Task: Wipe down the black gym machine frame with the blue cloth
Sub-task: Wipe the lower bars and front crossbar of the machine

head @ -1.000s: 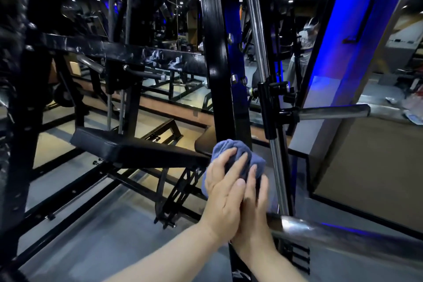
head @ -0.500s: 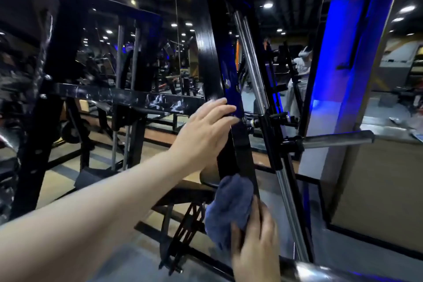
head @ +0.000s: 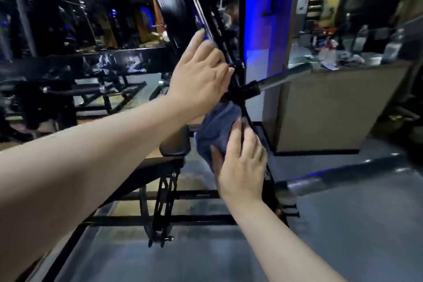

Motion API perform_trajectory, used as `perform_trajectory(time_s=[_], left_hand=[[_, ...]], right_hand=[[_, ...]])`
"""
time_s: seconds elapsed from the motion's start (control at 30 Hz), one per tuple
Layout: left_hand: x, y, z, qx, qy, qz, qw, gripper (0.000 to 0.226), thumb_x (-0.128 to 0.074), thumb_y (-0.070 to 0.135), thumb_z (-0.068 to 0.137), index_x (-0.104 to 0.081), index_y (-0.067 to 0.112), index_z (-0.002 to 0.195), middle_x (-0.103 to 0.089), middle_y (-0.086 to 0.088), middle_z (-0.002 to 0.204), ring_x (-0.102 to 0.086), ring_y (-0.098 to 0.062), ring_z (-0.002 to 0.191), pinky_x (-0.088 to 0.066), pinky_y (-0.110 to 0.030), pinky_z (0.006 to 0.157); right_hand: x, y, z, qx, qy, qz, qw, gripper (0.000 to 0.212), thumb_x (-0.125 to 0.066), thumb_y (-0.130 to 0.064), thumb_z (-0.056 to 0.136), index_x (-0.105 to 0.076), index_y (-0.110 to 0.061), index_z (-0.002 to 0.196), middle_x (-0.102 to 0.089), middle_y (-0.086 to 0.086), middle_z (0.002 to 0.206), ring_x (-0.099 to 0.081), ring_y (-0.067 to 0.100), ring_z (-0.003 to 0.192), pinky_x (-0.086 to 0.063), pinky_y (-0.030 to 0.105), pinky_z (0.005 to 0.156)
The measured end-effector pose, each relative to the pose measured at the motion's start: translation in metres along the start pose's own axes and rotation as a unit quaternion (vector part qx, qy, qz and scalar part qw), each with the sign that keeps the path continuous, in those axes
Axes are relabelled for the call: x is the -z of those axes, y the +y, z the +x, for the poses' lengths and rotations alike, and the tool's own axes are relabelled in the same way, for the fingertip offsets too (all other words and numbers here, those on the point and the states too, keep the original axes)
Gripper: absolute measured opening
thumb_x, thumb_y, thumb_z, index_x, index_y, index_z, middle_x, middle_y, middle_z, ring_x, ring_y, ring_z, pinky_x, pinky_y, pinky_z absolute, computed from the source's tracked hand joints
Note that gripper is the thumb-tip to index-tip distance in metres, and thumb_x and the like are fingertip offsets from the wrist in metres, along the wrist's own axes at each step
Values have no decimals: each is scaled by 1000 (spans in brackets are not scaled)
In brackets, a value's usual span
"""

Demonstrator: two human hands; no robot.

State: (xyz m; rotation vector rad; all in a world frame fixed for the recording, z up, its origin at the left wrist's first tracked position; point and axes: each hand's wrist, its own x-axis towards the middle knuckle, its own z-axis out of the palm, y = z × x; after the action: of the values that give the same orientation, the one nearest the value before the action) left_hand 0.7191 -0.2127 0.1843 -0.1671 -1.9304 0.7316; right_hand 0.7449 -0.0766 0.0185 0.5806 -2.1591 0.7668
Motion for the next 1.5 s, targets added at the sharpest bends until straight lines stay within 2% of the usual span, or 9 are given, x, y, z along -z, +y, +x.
perform_trajectory(time_s=[0.13,0.3,0.5,0.67,0.8,0.97,1.1,1.27,1.5], left_hand=[[-10,17,-13,-100,23,-48,994,45,-41,24,105,-67,9,72,-62,-5,73,-63,-32,89,-30,-49,118],[-13,32,-20,-101,39,-84,991,42,-44,19,102,-62,9,65,-55,-7,67,-57,-32,80,-35,-44,108],[-13,29,-19,-97,41,-68,992,46,-37,21,104,-66,4,72,-60,-9,73,-55,-32,82,-34,-44,109],[-10,41,-25,-68,-3,-75,995,51,-28,24,107,-64,2,78,-60,-11,81,-55,-34,91,-21,-41,117],[-12,51,-29,-63,22,-58,996,48,-31,24,106,-65,5,77,-62,-8,83,-56,-34,89,-30,-46,116],[-12,50,-32,-76,28,-56,995,48,-33,24,106,-67,6,77,-64,-6,84,-56,-33,89,-28,-48,117],[-12,73,-49,-142,12,-91,986,46,-40,20,105,-67,9,70,-62,-6,73,-56,-32,78,-43,-46,102],[-11,80,-53,-131,0,-105,986,49,-35,24,106,-63,9,68,-59,-5,73,-53,-33,76,-43,-44,97],[-5,108,-79,-171,-24,-126,977,51,-34,27,106,-66,12,70,-61,-3,75,-56,-31,77,-40,-43,89]], right_hand=[[-8,26,-63,-59,6,-24,998,66,-45,-44,101,-36,0,150,-46,20,139,-54,42,119,-48,52,99],[-10,1,-55,-132,20,-55,990,67,-52,-36,99,-31,-1,152,-47,22,146,-54,43,125,-47,59,104],[-23,-34,-17,-104,96,-100,985,65,-62,-26,99,-33,-15,157,-45,11,155,-50,33,136,-39,57,110],[-22,26,-98,-62,24,-92,994,77,-70,-24,93,-28,-17,157,-29,12,162,-36,34,143,-32,57,116],[-15,66,-161,-69,-21,-98,993,82,-78,-13,82,-36,-10,152,-29,15,157,-30,35,144,-33,59,115],[-20,31,-105,-116,14,-66,991,84,-79,-21,86,-31,-14,154,-29,10,158,-36,33,140,-35,60,114],[-16,3,-60,-79,37,-23,996,75,-62,-33,98,-18,-19,158,-22,8,162,-35,31,142,-34,57,113],[-28,58,-126,-16,18,-49,998,82,-73,-13,87,-30,-19,156,-27,16,160,-37,38,145,-28,62,117],[-28,93,-207,-217,-26,41,975,50,-47,-24,93,-39,-6,139,-37,27,154,-41,41,135,-43,66,101]])
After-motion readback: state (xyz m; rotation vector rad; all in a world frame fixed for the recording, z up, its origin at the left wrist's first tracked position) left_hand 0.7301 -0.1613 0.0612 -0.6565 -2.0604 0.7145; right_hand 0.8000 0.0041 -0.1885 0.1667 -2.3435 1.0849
